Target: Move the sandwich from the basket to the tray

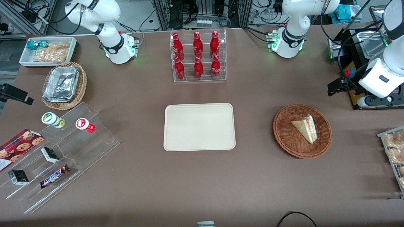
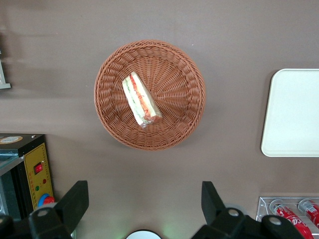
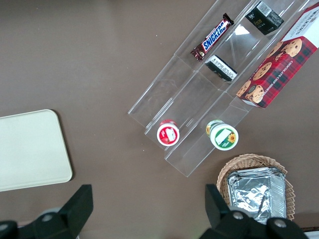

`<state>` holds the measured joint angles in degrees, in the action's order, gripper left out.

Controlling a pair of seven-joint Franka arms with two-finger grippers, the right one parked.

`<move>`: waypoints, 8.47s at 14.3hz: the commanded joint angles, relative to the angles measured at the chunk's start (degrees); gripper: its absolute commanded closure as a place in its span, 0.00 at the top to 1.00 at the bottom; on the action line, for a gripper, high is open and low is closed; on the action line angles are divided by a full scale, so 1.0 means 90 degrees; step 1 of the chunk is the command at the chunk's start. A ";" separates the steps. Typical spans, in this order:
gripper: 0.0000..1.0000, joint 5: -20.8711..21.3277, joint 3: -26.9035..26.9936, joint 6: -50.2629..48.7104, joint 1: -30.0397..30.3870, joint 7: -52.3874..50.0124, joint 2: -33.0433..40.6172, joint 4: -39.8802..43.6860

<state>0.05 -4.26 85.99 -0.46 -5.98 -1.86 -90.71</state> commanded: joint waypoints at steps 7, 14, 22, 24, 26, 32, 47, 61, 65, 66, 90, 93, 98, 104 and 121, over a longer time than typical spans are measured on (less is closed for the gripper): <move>1.00 0.0033 0.0005 0.0064 -0.0018 0.0020 -0.0435 0.0030; 1.00 0.0375 0.0024 0.0979 0.0021 0.0001 -0.1072 -0.0631; 1.00 0.0316 0.0093 0.2893 0.0060 -0.1109 -0.0955 -0.2204; 1.00 0.0287 0.0093 0.3596 0.0070 -0.1540 -0.0809 -0.2789; 1.00 0.0258 0.0103 0.4377 0.0206 -0.1795 -0.0663 -0.3424; 1.00 -0.0690 0.0220 0.4946 0.0295 -0.2089 -0.0574 -0.4149; 0.04 -0.0670 0.0220 0.5300 0.0285 -0.2744 -0.1004 -0.4073; 0.00 -0.0094 -0.0122 0.1402 -0.2720 -0.3297 -0.3209 0.0877; 0.00 -0.0094 -0.0122 0.1939 -0.3668 -0.4615 -0.4107 0.1698; 0.00 -0.0094 -0.0122 0.2056 -0.3873 -0.4870 -0.4312 0.1864; 1.00 -0.0132 0.0277 0.2392 -0.4637 -0.5224 -0.4042 0.1681; 1.00 -0.0231 0.0366 0.2184 -0.4063 -0.5097 -0.3214 0.0893; 1.00 -0.0240 0.0366 0.2145 -0.3096 -0.3557 -0.1709 -0.0710; 1.00 -0.0338 0.0376 0.0848 -0.1982 -0.1876 -0.0742 -0.1034; 1.00 0.0316 -0.0591 0.0230 0.0480 -0.0370 0.0520 -0.0410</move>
